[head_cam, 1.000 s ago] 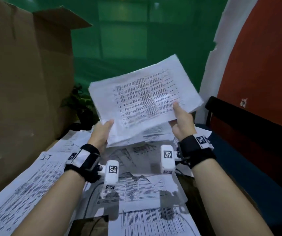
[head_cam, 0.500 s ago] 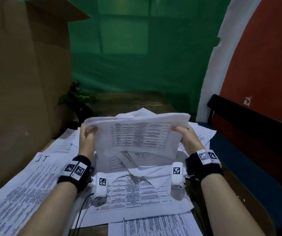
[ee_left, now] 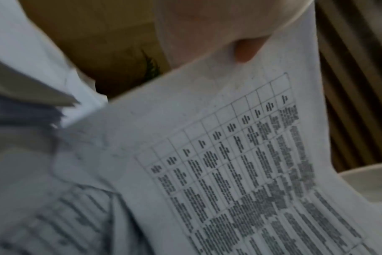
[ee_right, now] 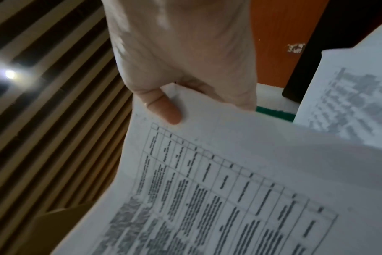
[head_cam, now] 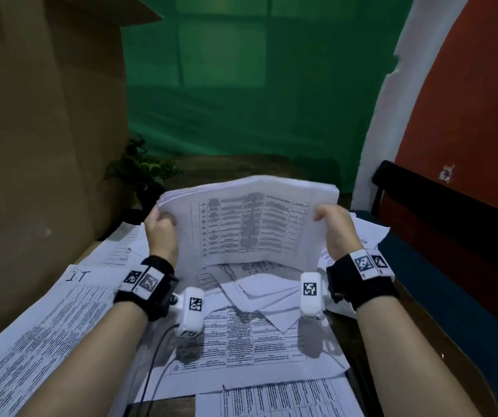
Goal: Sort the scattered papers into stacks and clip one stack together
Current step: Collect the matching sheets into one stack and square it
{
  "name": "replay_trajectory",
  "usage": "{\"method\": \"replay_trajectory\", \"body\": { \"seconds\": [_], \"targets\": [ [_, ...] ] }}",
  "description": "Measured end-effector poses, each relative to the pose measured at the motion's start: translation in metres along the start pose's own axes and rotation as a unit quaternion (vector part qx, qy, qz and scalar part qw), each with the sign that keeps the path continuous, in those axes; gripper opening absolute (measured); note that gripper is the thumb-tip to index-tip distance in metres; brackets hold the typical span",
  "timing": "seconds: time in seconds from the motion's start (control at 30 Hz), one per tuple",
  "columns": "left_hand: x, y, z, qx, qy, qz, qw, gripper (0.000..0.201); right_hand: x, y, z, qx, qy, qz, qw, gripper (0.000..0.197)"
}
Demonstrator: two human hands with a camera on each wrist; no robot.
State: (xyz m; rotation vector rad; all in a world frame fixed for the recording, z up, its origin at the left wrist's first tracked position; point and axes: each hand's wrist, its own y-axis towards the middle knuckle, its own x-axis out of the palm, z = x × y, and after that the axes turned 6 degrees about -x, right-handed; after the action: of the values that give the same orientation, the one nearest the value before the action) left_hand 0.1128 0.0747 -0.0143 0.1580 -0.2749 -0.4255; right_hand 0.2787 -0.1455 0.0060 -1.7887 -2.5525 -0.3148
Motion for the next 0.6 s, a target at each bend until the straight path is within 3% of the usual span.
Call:
{"method": "replay_trajectory", "body": {
  "seconds": [0.13,0.2,0.27,0.37,0.43,0.5,0.6],
  "targets": [
    [0.005,-0.005,0.019,0.048,-0.049,0.010,0.998,0.042,-0.006,0.007,-0.016,-0.020,0.030,0.035,0.999,0.014],
    [-0.002,-0.004,0.014,0.039,-0.044,0.009,0.998,0.030,-0.013,0.005,-0.012,0.008,0.005,0.025,1.000,0.012],
    [-0.007,-0.006,0.005,0.018,-0.008,0.002,1.000,0.022,-0.016,-0.001,-0.001,0.035,-0.030,-0.008,0.999,0.025],
    [-0.001,-0.008,0.005,-0.004,-0.007,-0.015,1.000,0.030,-0.012,-0.003,0.000,0.023,-0.030,-0.011,0.999,0.024],
    [0.006,-0.010,0.017,0.015,-0.010,-0.026,1.000,0.038,-0.007,-0.005,-0.012,0.005,-0.011,-0.009,1.000,0.016],
    [0.005,-0.008,0.025,0.030,-0.010,-0.011,0.999,0.036,-0.006,-0.007,-0.022,-0.014,-0.003,-0.006,1.000,0.012],
    [-0.008,-0.006,0.012,-0.007,0.018,0.010,1.000,0.027,-0.016,-0.009,-0.014,-0.006,-0.017,0.008,1.000,0.015]
  ]
}}
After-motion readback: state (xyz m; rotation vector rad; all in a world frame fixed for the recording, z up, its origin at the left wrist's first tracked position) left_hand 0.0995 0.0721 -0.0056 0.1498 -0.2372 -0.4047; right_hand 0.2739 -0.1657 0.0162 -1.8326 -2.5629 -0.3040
